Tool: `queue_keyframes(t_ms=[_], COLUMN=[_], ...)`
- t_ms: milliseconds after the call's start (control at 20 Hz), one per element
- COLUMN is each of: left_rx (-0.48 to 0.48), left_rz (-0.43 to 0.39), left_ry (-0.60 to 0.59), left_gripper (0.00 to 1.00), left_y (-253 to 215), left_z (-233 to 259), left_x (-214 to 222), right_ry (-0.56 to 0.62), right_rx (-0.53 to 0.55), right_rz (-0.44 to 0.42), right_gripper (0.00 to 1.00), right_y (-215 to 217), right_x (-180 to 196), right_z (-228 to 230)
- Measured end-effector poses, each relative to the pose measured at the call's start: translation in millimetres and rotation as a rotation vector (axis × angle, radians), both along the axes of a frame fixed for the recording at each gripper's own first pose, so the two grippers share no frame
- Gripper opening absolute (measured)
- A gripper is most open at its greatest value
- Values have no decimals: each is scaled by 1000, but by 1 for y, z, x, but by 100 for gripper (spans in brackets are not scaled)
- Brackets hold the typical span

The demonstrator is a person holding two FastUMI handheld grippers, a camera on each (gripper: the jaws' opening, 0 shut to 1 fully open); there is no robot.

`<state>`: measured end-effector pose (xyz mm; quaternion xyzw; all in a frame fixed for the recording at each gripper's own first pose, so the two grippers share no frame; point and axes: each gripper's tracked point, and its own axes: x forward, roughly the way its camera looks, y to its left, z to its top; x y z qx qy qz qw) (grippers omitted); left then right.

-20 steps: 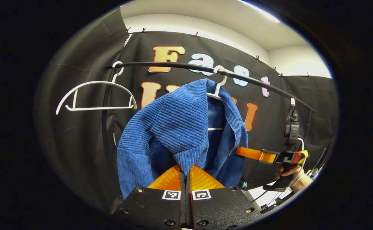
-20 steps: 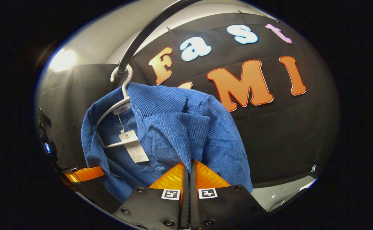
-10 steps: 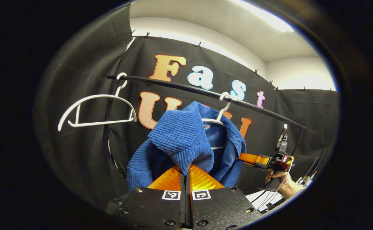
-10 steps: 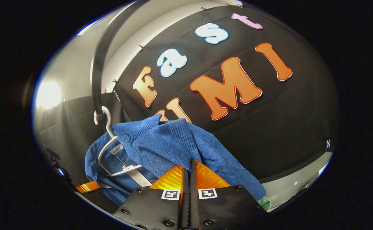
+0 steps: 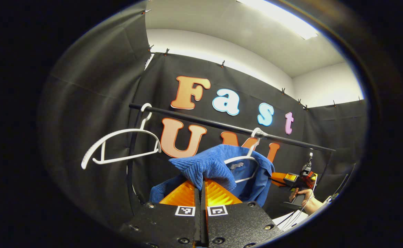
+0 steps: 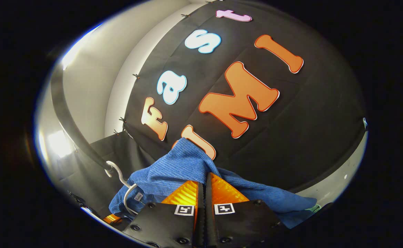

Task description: Grasp the clothes on the hanger with both hands and then place them into the laundry hamper below.

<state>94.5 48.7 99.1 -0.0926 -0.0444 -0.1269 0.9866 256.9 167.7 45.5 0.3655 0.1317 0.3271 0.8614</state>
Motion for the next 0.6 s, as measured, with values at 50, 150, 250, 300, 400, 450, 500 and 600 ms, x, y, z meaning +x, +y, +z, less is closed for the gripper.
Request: queue_keyframes(t_ms=[50,150,250,300,400,450,500,600], left_rx=[1,8,-4,-12,-22,-21,-21,-13], left_rz=[19,59,102,126,166,174,179,179], left_ry=[-22,-50,-67,-75,-89,-87,-79,-48], left_gripper=[0,0,0,0,0,0,0,0], left_y=[6,18,31,39,53,57,60,62], left_z=[7,16,20,22,26,26,24,13], left_x=[3,11,16,18,23,28,33,46], right_ry=[-5,-16,-29,-35,-40,-36,-33,-39], right_rx=[14,56,84,84,86,92,99,102], right_rz=[7,17,16,14,12,13,18,9], right_gripper=[8,8,8,8,8,8,8,8], right_y=[0,-4,-9,-11,-12,-12,-13,-17], right_x=[1,6,10,13,20,21,23,28], right_z=[6,20,30,34,38,40,42,43])
